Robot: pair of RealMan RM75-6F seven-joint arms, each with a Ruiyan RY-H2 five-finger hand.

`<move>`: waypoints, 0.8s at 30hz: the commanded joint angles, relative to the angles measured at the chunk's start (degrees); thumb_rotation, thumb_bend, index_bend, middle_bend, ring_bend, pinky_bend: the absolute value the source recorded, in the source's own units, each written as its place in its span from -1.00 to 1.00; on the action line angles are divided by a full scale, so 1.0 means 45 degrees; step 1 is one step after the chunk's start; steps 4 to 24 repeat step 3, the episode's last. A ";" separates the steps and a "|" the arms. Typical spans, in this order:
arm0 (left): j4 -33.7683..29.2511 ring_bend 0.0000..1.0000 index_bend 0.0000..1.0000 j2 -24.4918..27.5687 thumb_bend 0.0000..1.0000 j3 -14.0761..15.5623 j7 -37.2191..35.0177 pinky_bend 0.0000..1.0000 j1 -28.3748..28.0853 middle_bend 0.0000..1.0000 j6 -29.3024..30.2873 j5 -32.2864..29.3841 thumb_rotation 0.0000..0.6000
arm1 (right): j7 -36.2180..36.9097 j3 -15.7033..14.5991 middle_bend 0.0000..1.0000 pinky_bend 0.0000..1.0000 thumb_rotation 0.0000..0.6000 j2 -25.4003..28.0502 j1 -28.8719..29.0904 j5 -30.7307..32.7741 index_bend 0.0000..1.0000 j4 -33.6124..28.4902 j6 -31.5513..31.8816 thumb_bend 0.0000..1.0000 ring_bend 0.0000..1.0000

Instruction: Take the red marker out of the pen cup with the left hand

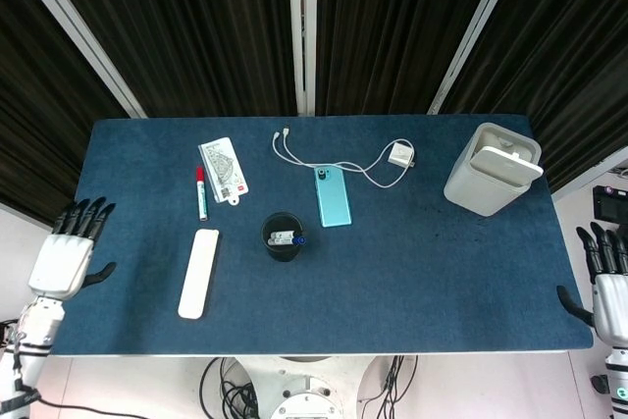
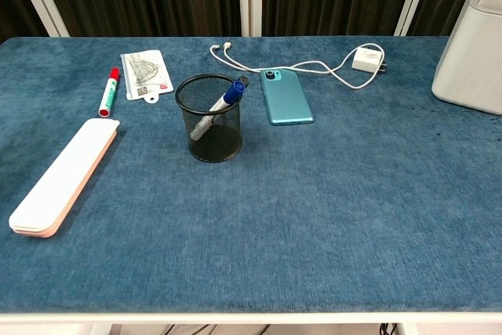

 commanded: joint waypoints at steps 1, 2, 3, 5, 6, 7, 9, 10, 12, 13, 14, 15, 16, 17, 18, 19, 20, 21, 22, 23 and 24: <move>0.0547 -1.00 -1.00 -0.0112 -0.64 0.0075 -0.0151 -0.89 0.0628 -1.00 0.0546 0.0022 1.00 | -0.0100 0.0009 -1.00 -1.00 1.00 -0.0099 0.0118 0.0007 -1.00 0.0019 -0.0160 -0.59 -1.00; 0.0680 -1.00 -1.00 -0.0173 -0.64 0.0041 -0.0176 -0.89 0.0732 -1.00 0.0654 0.0063 1.00 | -0.0145 0.0020 -1.00 -1.00 1.00 -0.0133 0.0167 0.0007 -1.00 0.0020 -0.0219 -0.59 -1.00; 0.0796 -1.00 -1.00 -0.0227 -0.65 -0.0008 -0.0201 -0.90 0.0838 -1.00 0.0743 0.0105 1.00 | -0.0212 0.0022 -1.00 -1.00 1.00 -0.0171 0.0230 -0.0016 -1.00 0.0016 -0.0290 -0.59 -1.00; 0.0796 -1.00 -1.00 -0.0227 -0.65 -0.0008 -0.0201 -0.90 0.0838 -1.00 0.0743 0.0105 1.00 | -0.0212 0.0022 -1.00 -1.00 1.00 -0.0171 0.0230 -0.0016 -1.00 0.0016 -0.0290 -0.59 -1.00; 0.0796 -1.00 -1.00 -0.0227 -0.65 -0.0008 -0.0201 -0.90 0.0838 -1.00 0.0743 0.0105 1.00 | -0.0212 0.0022 -1.00 -1.00 1.00 -0.0171 0.0230 -0.0016 -1.00 0.0016 -0.0290 -0.59 -1.00; 0.0796 -1.00 -1.00 -0.0227 -0.65 -0.0008 -0.0201 -0.90 0.0838 -1.00 0.0743 0.0105 1.00 | -0.0212 0.0022 -1.00 -1.00 1.00 -0.0171 0.0230 -0.0016 -1.00 0.0016 -0.0290 -0.59 -1.00; 0.0796 -1.00 -1.00 -0.0227 -0.65 -0.0008 -0.0201 -0.90 0.0838 -1.00 0.0743 0.0105 1.00 | -0.0212 0.0022 -1.00 -1.00 1.00 -0.0171 0.0230 -0.0016 -1.00 0.0016 -0.0290 -0.59 -1.00; 0.0796 -1.00 -1.00 -0.0227 -0.65 -0.0008 -0.0201 -0.90 0.0838 -1.00 0.0743 0.0105 1.00 | -0.0212 0.0022 -1.00 -1.00 1.00 -0.0171 0.0230 -0.0016 -1.00 0.0016 -0.0290 -0.59 -1.00; 0.0796 -1.00 -1.00 -0.0227 -0.65 -0.0008 -0.0201 -0.90 0.0838 -1.00 0.0743 0.0105 1.00 | -0.0212 0.0022 -1.00 -1.00 1.00 -0.0171 0.0230 -0.0016 -1.00 0.0016 -0.0290 -0.59 -1.00; 0.0796 -1.00 -1.00 -0.0227 -0.65 -0.0008 -0.0201 -0.90 0.0838 -1.00 0.0743 0.0105 1.00 | -0.0212 0.0022 -1.00 -1.00 1.00 -0.0171 0.0230 -0.0016 -1.00 0.0016 -0.0290 -0.59 -1.00; 0.0796 -1.00 -1.00 -0.0227 -0.65 -0.0008 -0.0201 -0.90 0.0838 -1.00 0.0743 0.0105 1.00 | -0.0212 0.0022 -1.00 -1.00 1.00 -0.0171 0.0230 -0.0016 -1.00 0.0016 -0.0290 -0.59 -1.00; 0.0796 -1.00 -1.00 -0.0227 -0.65 -0.0008 -0.0201 -0.90 0.0838 -1.00 0.0743 0.0105 1.00 | -0.0212 0.0022 -1.00 -1.00 1.00 -0.0171 0.0230 -0.0016 -1.00 0.0016 -0.0290 -0.59 -1.00; 0.0796 -1.00 -1.00 -0.0227 -0.65 -0.0008 -0.0201 -0.90 0.0838 -1.00 0.0743 0.0105 1.00 | -0.0212 0.0022 -1.00 -1.00 1.00 -0.0171 0.0230 -0.0016 -1.00 0.0016 -0.0290 -0.59 -1.00; 0.0796 -1.00 -1.00 -0.0227 -0.65 -0.0008 -0.0201 -0.90 0.0838 -1.00 0.0743 0.0105 1.00 | -0.0212 0.0022 -1.00 -1.00 1.00 -0.0171 0.0230 -0.0016 -1.00 0.0016 -0.0290 -0.59 -1.00; 0.0796 -1.00 -1.00 -0.0227 -0.65 -0.0008 -0.0201 -0.90 0.0838 -1.00 0.0743 0.0105 1.00 | -0.0212 0.0022 -1.00 -1.00 1.00 -0.0171 0.0230 -0.0016 -1.00 0.0016 -0.0290 -0.59 -1.00; 0.0796 -1.00 -1.00 -0.0227 -0.65 -0.0008 -0.0201 -0.90 0.0838 -1.00 0.0743 0.0105 1.00 | -0.0212 0.0022 -1.00 -1.00 1.00 -0.0171 0.0230 -0.0016 -1.00 0.0016 -0.0290 -0.59 -1.00; 0.0796 -1.00 -1.00 -0.0227 -0.65 -0.0008 -0.0201 -0.90 0.0838 -1.00 0.0743 0.0105 1.00 | -0.0212 0.0022 -1.00 -1.00 1.00 -0.0171 0.0230 -0.0016 -1.00 0.0016 -0.0290 -0.59 -1.00; 0.0796 -1.00 -1.00 -0.0227 -0.65 -0.0008 -0.0201 -0.90 0.0838 -1.00 0.0743 0.0105 1.00 | -0.0212 0.0022 -1.00 -1.00 1.00 -0.0171 0.0230 -0.0016 -1.00 0.0016 -0.0290 -0.59 -1.00; 0.0796 -1.00 -1.00 -0.0227 -0.65 -0.0008 -0.0201 -0.90 0.0838 -1.00 0.0743 0.0105 1.00 | -0.0212 0.0022 -1.00 -1.00 1.00 -0.0171 0.0230 -0.0016 -1.00 0.0016 -0.0290 -0.59 -1.00; 0.0796 -1.00 -1.00 -0.0227 -0.65 -0.0008 -0.0201 -0.90 0.0838 -1.00 0.0743 0.0105 1.00 | -0.0212 0.0022 -1.00 -1.00 1.00 -0.0171 0.0230 -0.0016 -1.00 0.0016 -0.0290 -0.59 -1.00; 0.0796 -1.00 -1.00 -0.0227 -0.65 -0.0008 -0.0201 -0.90 0.0838 -1.00 0.0743 0.0105 1.00 | -0.0212 0.0022 -1.00 -1.00 1.00 -0.0171 0.0230 -0.0016 -1.00 0.0016 -0.0290 -0.59 -1.00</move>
